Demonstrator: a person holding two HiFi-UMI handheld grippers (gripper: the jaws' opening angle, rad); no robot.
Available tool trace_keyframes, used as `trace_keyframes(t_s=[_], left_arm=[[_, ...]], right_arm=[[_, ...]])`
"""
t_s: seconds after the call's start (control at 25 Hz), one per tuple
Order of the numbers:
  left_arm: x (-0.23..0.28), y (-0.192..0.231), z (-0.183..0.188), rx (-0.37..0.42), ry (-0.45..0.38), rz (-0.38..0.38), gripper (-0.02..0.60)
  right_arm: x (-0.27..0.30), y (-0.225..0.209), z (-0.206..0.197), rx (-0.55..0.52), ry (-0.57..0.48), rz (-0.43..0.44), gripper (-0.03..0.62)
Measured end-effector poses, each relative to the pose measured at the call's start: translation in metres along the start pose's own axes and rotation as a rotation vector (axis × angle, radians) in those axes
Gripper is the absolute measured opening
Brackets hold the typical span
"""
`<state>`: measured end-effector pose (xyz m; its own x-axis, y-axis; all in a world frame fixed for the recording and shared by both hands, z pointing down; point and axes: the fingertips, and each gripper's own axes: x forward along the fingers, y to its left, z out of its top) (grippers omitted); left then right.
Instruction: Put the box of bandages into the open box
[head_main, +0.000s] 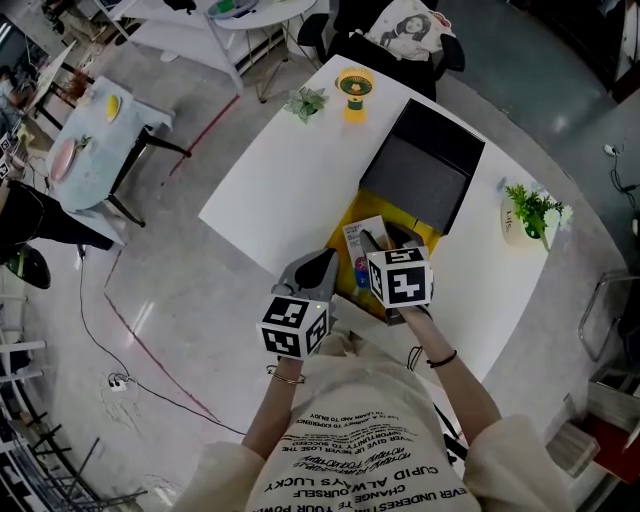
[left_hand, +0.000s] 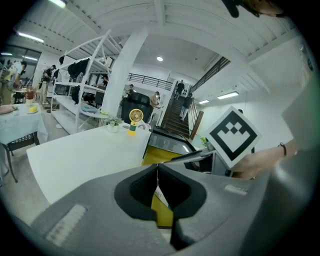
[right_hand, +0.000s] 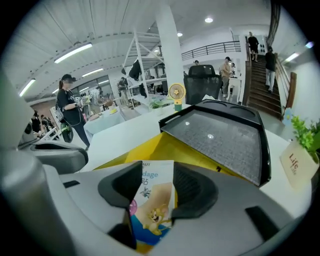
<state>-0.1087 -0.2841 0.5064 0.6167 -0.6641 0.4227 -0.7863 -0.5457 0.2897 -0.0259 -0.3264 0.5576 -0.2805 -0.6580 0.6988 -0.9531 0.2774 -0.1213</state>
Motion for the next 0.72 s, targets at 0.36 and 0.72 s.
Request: trace_keyframes(t_s=[0.36,0.72], left_arm=[[-0.003,-0.007,0.021,0.055,-0.08,-0.014,0.023],[-0.014,-0.022,0.044,0.108,-0.166,-0.035,0.023]], right_arm=[[-0.034,0.006,0.026,-0.084,-0.165,0.084,0.021],[-0.078,0.012,0.05,-0.081,-0.344,0.216,0.005]])
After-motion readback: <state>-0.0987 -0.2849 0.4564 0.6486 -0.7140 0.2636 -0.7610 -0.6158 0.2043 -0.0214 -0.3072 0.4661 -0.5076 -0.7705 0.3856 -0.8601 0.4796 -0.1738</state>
